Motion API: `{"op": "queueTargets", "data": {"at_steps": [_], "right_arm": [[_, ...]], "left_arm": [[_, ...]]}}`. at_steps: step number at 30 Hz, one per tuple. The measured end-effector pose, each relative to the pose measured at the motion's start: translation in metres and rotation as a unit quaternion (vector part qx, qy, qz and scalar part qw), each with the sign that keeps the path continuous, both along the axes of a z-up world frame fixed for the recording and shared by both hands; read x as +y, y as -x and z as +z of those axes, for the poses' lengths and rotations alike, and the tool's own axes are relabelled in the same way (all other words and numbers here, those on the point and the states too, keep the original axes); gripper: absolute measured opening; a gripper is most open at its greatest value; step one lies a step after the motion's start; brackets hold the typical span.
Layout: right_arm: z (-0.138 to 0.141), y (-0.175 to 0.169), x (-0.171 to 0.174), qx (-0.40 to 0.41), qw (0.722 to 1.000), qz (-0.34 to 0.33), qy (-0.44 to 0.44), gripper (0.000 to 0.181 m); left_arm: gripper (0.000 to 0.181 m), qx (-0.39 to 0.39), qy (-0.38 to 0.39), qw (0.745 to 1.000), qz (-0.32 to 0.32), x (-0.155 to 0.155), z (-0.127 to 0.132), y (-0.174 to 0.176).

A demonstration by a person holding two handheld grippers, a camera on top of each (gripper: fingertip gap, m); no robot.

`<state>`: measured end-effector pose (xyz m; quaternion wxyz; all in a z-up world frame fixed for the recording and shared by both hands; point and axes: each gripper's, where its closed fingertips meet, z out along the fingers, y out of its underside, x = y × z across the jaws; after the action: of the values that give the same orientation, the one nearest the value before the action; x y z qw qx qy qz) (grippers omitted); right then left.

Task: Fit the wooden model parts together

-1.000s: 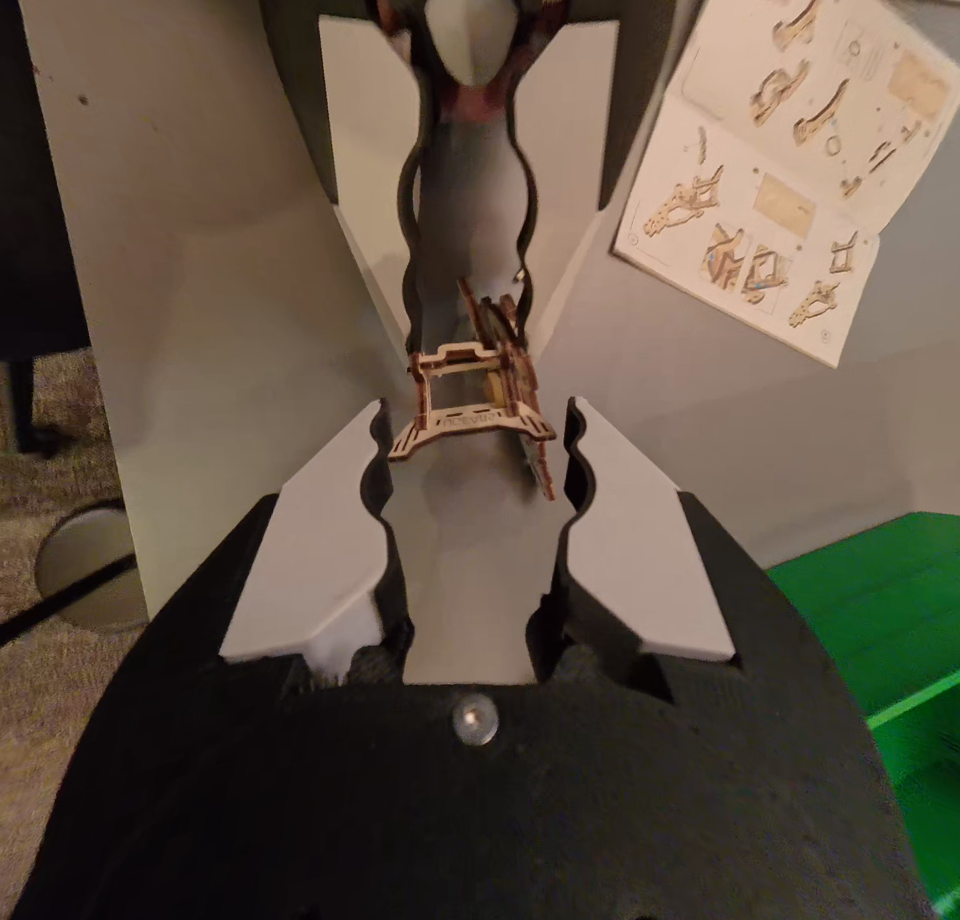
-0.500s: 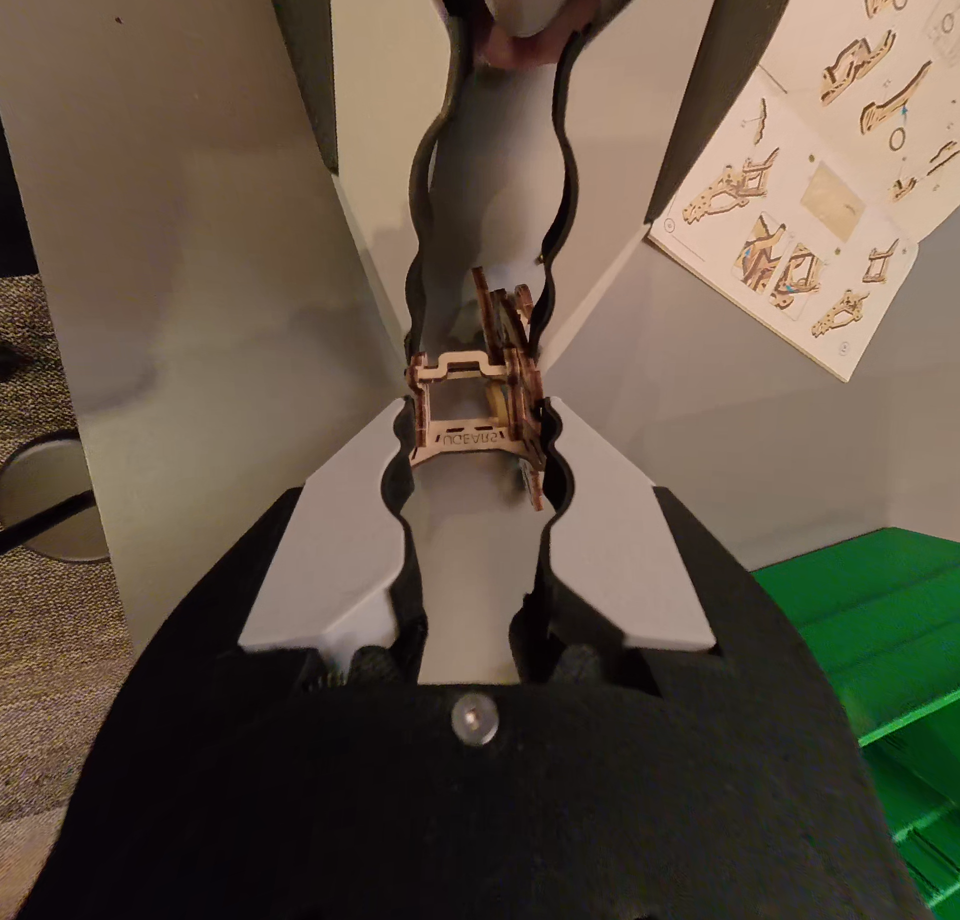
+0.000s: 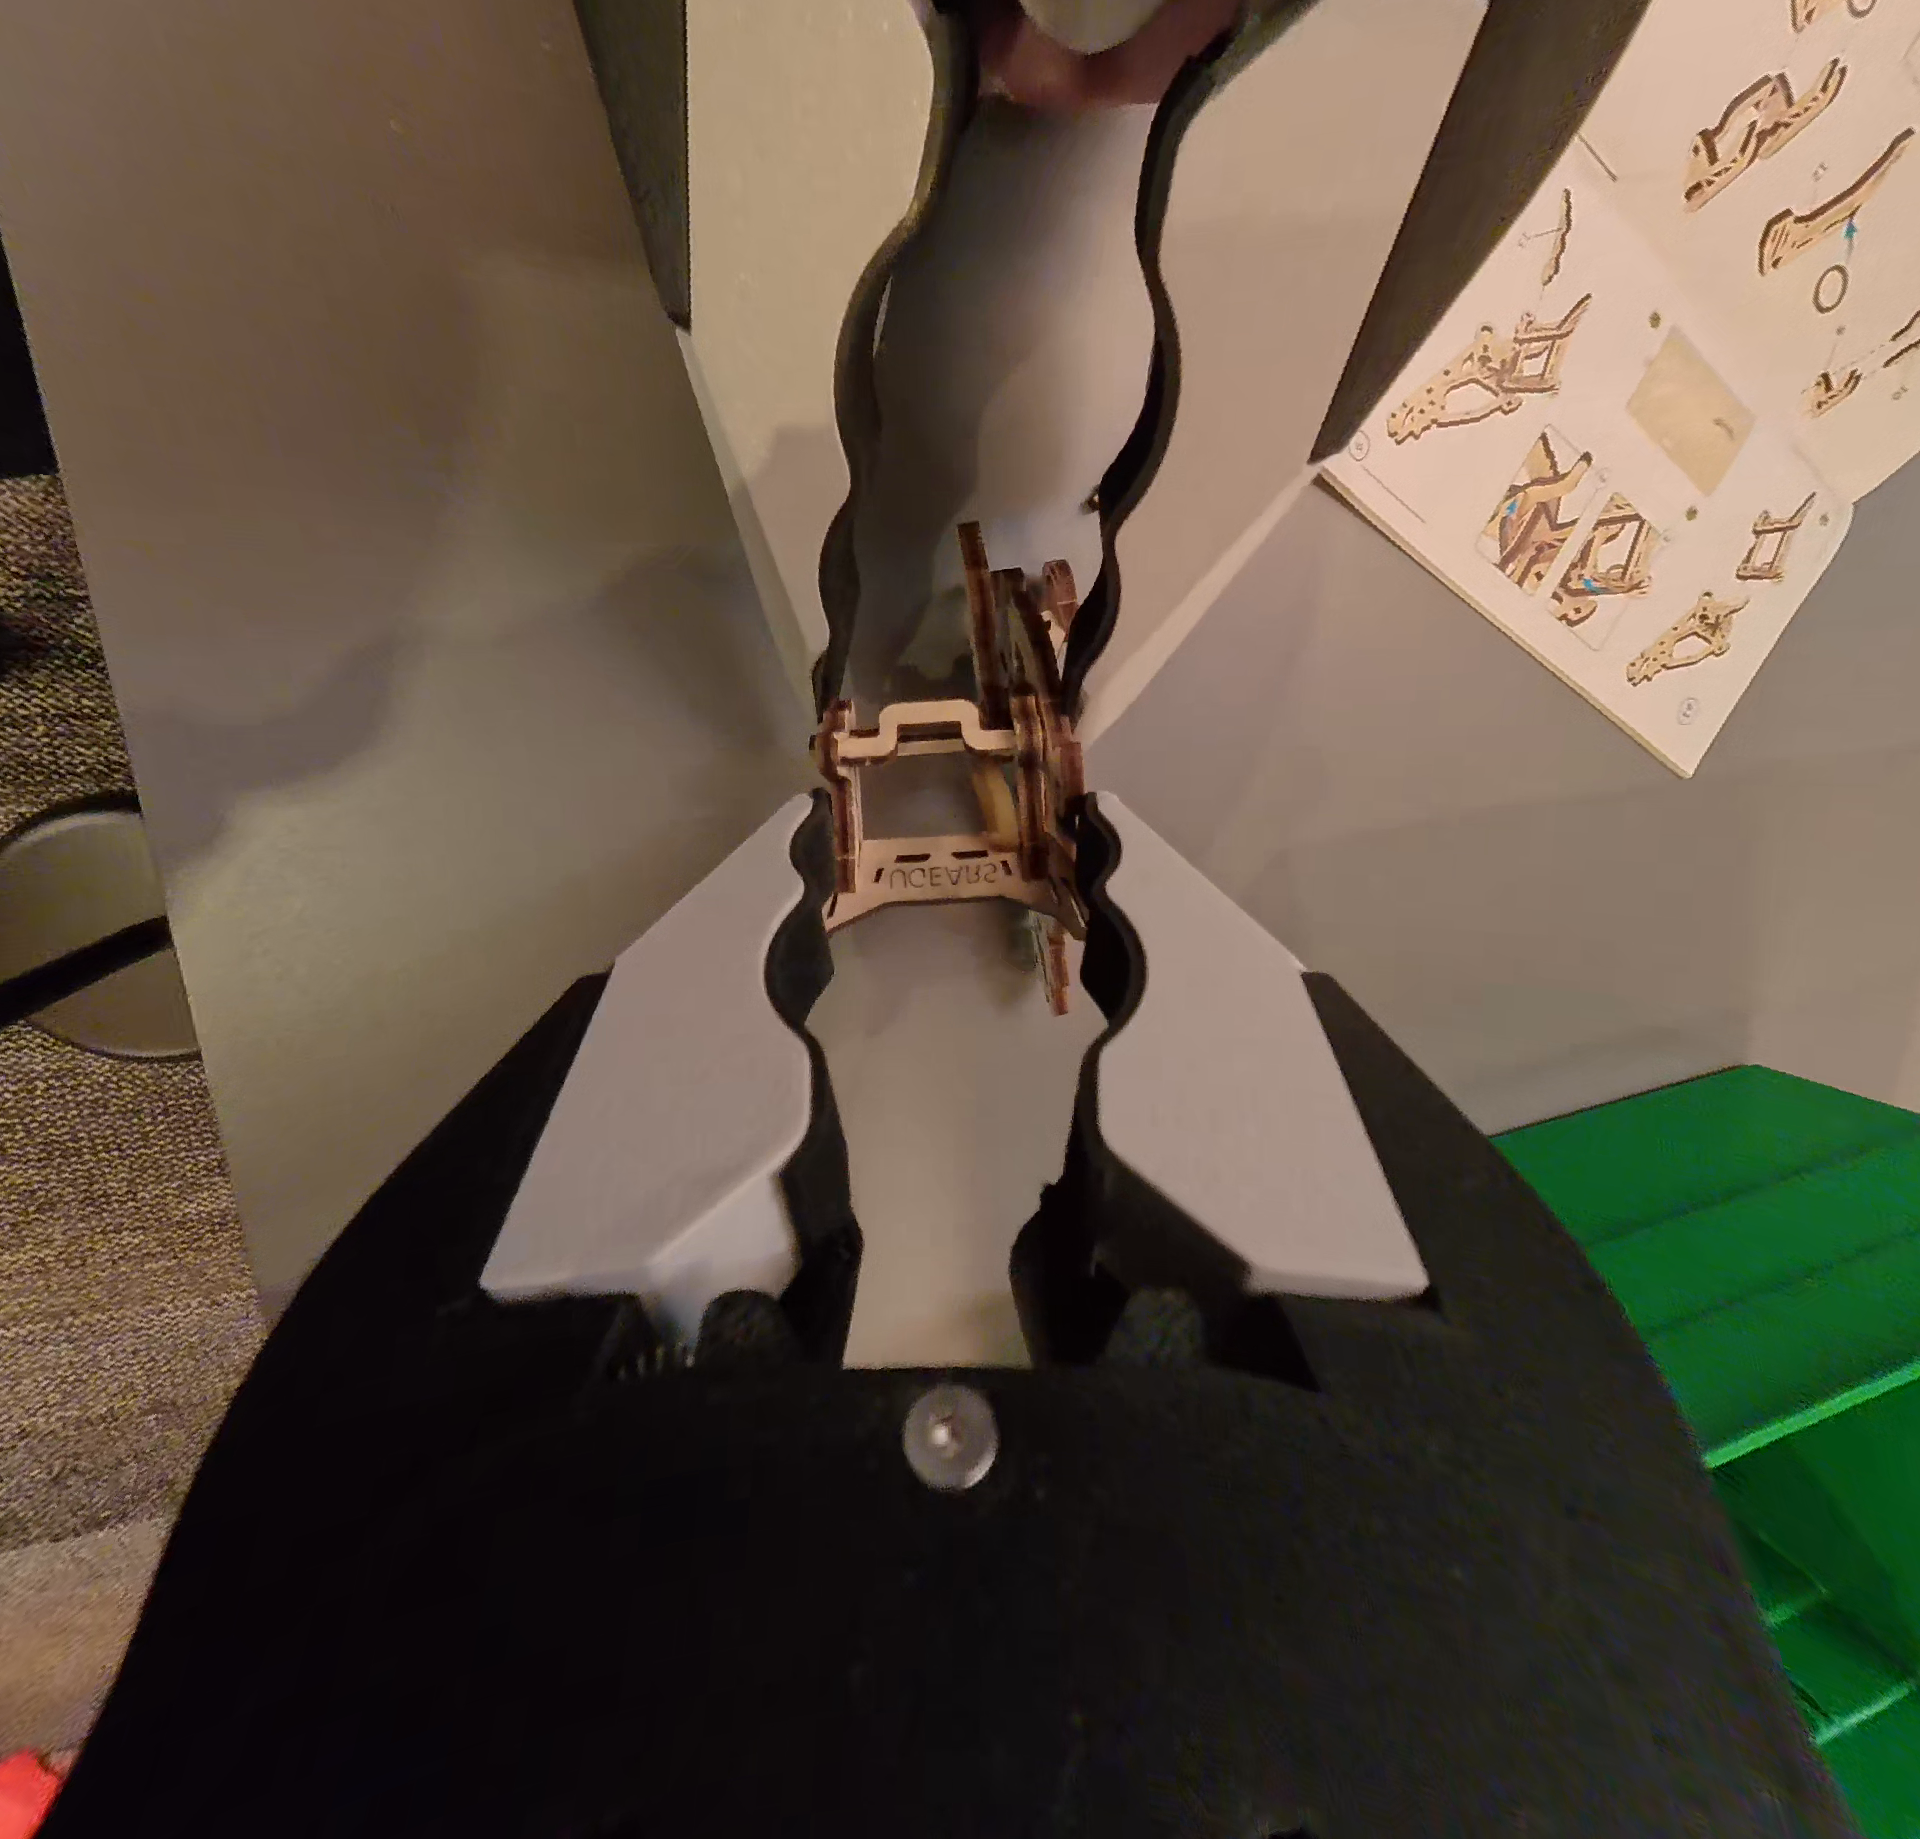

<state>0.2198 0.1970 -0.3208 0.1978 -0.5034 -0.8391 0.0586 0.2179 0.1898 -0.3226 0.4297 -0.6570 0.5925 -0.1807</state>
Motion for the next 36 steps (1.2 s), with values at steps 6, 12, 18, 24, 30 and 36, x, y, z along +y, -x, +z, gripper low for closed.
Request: {"op": "queueTargets", "data": {"at_steps": [6,12,18,24,30,36], "right_arm": [[0.000,-0.001,0.001,-0.014,1.000,0.008,0.003,0.044],[0.000,0.000,-0.003,-0.030,0.999,0.019,0.026,0.043],[-0.001,0.000,0.003,-0.044,0.999,0.010,0.027,0.041],[-0.001,0.000,0.004,-0.052,0.998,0.009,0.027,0.041],[-0.001,0.001,0.004,-0.056,0.998,0.004,0.021,0.041],[-0.002,0.000,0.005,-0.061,0.998,-0.010,0.009,0.040]], "left_arm": [[0.039,0.003,0.000,1.000,0.000,0.001,0.000,0.000],[0.015,0.019,-0.034,0.999,0.011,0.008,0.003,0.004],[0.036,0.026,-0.024,0.999,0.009,0.008,-0.002,0.002],[0.053,0.023,-0.005,1.000,0.002,0.003,-0.003,0.000],[0.041,0.016,-0.005,1.000,0.022,0.008,-0.002,0.002],[0.056,0.011,0.017,1.000,0.016,0.002,-0.003,-0.002]]}}
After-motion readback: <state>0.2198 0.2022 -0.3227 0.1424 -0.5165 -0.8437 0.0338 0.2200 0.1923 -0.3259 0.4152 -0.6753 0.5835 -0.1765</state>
